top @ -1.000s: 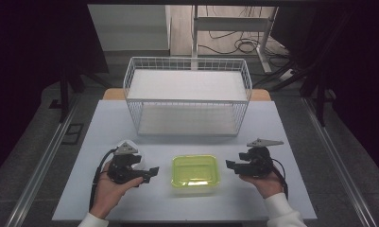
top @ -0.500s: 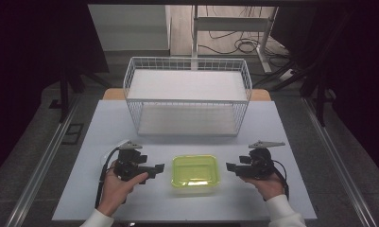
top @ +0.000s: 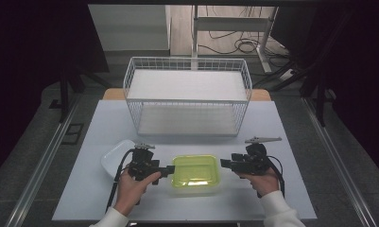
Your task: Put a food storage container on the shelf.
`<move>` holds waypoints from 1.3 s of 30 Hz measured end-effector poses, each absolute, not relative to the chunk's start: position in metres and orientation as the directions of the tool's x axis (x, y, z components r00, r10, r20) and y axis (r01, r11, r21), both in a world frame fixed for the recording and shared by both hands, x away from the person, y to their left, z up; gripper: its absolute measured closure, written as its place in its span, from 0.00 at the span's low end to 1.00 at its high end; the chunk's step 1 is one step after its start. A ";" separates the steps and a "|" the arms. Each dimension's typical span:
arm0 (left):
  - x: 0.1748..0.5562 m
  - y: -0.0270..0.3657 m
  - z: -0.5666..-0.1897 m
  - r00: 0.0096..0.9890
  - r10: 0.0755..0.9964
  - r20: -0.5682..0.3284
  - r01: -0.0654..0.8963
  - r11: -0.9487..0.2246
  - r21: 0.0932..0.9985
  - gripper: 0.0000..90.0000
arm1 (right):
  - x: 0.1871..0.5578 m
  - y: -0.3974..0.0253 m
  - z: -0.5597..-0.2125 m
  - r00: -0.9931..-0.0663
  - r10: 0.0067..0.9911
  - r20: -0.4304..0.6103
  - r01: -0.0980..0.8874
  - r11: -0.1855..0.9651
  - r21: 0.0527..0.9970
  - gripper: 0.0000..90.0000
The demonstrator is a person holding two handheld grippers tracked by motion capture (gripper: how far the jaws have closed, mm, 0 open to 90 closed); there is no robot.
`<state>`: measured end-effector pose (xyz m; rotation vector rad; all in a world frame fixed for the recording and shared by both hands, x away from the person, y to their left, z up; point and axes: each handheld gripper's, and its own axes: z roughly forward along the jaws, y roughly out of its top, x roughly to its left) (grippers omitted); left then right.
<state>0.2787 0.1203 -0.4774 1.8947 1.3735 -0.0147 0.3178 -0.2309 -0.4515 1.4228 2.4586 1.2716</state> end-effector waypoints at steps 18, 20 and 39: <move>0.292 0.117 -0.499 0.349 0.763 -0.544 0.867 -0.043 0.497 0.40 | 0.327 -0.227 -0.482 -0.541 0.715 0.444 0.784 0.237 0.574 0.55; 0.293 0.117 -0.500 0.348 0.752 -0.560 0.869 -0.034 0.494 0.42 | 0.328 -0.225 -0.485 -0.541 0.703 0.463 0.792 0.240 0.561 0.57; 0.295 0.115 -0.515 0.320 0.675 -0.665 0.906 -0.011 0.424 0.77 | 0.332 -0.216 -0.501 -0.491 0.653 0.576 0.854 0.229 0.467 0.77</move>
